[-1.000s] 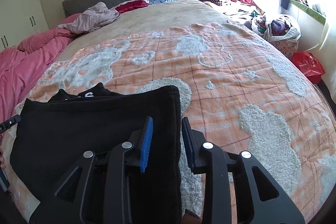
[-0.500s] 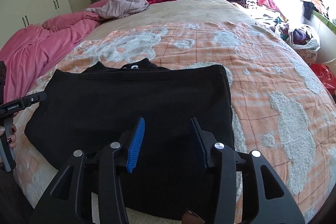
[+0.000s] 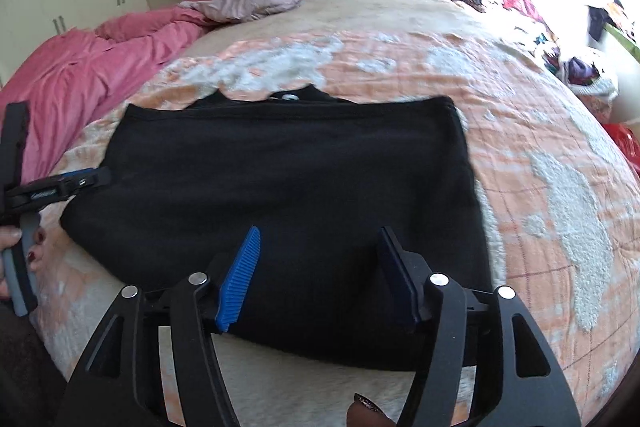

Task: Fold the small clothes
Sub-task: 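Move both open grippers to the side edge of the folded sweatshirt, then close both grippers on the bundle's side edge and lift it, then fold the lifted side over onto the rest of the bundle with both grippers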

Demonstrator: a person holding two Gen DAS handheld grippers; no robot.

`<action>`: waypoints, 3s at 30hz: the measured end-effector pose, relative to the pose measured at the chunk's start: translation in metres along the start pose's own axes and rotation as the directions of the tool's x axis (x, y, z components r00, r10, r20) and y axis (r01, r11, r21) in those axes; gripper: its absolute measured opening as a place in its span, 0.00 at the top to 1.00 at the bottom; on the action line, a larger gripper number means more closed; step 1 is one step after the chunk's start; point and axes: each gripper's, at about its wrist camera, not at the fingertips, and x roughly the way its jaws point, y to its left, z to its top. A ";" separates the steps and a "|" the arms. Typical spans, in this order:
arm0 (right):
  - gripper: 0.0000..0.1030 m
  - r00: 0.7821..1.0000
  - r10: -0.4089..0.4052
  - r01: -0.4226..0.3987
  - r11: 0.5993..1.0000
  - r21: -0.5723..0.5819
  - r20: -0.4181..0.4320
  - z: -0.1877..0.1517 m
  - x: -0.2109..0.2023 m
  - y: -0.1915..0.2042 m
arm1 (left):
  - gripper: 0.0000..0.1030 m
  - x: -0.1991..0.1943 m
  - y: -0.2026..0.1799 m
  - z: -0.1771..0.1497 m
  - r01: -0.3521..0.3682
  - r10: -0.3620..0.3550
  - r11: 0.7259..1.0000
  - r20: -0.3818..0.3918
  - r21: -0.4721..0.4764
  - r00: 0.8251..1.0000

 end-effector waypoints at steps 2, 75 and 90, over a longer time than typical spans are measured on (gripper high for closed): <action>0.32 1.000 0.023 -0.022 0.998 -0.060 0.017 0.000 -0.003 0.023 | 0.29 -0.001 0.005 0.003 -0.005 0.005 1.000 0.005 -0.012 1.000; 0.94 0.935 0.019 -0.019 1.000 -0.003 0.353 -0.005 -0.056 0.054 | 0.70 0.013 -0.144 0.085 0.322 -0.328 0.941 -0.049 -0.101 0.943; 0.94 0.971 0.039 -0.119 0.936 0.332 0.237 -0.035 -0.049 -0.021 | 0.71 0.071 -0.221 0.082 0.245 -0.240 0.970 -0.202 0.000 0.950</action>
